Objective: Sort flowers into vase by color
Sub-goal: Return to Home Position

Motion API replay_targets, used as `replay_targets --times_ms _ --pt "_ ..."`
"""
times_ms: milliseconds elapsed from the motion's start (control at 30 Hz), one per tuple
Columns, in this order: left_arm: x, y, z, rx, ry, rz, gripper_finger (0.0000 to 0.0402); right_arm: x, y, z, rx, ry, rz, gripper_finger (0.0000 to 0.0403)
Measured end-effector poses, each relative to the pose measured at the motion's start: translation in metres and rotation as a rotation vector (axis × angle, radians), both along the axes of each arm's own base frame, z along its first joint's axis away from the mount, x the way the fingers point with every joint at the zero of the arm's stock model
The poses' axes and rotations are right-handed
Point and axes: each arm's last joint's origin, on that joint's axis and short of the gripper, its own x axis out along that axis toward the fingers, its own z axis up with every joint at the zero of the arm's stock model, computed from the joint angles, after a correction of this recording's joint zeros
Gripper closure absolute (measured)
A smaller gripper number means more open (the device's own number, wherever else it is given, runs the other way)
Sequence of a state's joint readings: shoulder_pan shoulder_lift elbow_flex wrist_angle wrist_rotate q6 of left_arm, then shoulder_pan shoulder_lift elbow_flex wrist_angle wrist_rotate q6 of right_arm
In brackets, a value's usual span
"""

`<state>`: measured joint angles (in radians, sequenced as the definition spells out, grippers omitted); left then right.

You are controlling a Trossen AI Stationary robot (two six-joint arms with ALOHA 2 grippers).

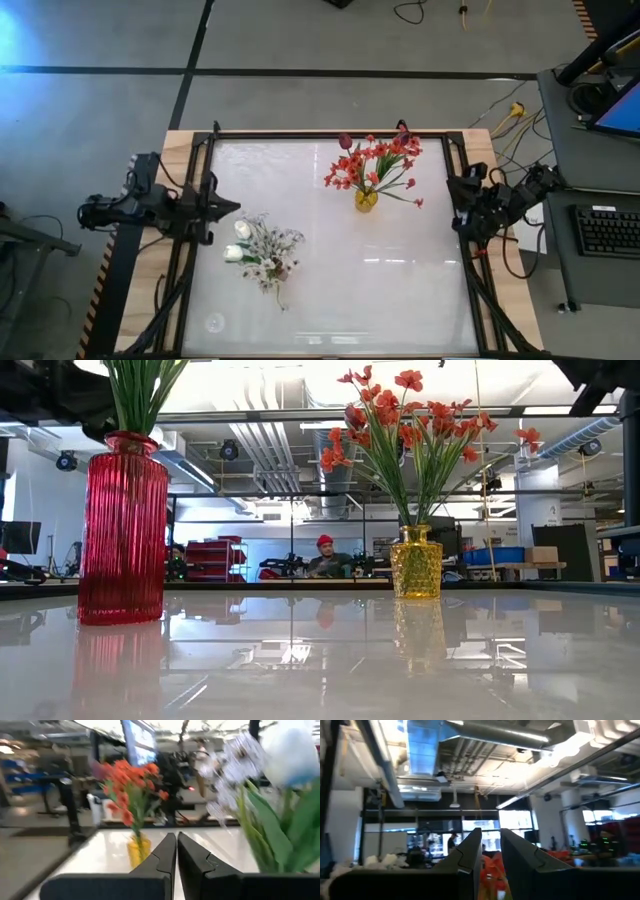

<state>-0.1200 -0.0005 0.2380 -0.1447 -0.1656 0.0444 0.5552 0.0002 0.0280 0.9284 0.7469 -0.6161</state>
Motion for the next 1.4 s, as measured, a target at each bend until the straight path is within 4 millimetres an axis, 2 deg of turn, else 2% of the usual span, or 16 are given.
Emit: replay_targets --times_ms 167,367,667,800,1400 --pt "0.003 -0.001 -0.008 0.004 0.028 -0.027 0.0402 0.005 0.004 -0.006 -0.017 0.014 0.076 0.034" --pt "0.01 -0.002 -0.028 0.0 0.075 -0.027 0.0402 0.014 0.01 -0.016 -0.005 0.1 0.165 0.034" --pt "0.013 -0.001 -0.04 -0.023 0.122 0.017 0.0402 0.017 0.012 -0.02 -0.128 0.19 0.082 0.0344" --pt "0.014 -0.001 -0.042 -0.08 0.133 0.016 0.0402 0.017 0.012 -0.021 -0.183 0.217 0.046 0.0343" --pt "0.018 -0.002 -0.045 -0.077 0.173 0.018 0.0402 0.02 0.014 -0.022 -0.205 0.244 0.046 0.0346"
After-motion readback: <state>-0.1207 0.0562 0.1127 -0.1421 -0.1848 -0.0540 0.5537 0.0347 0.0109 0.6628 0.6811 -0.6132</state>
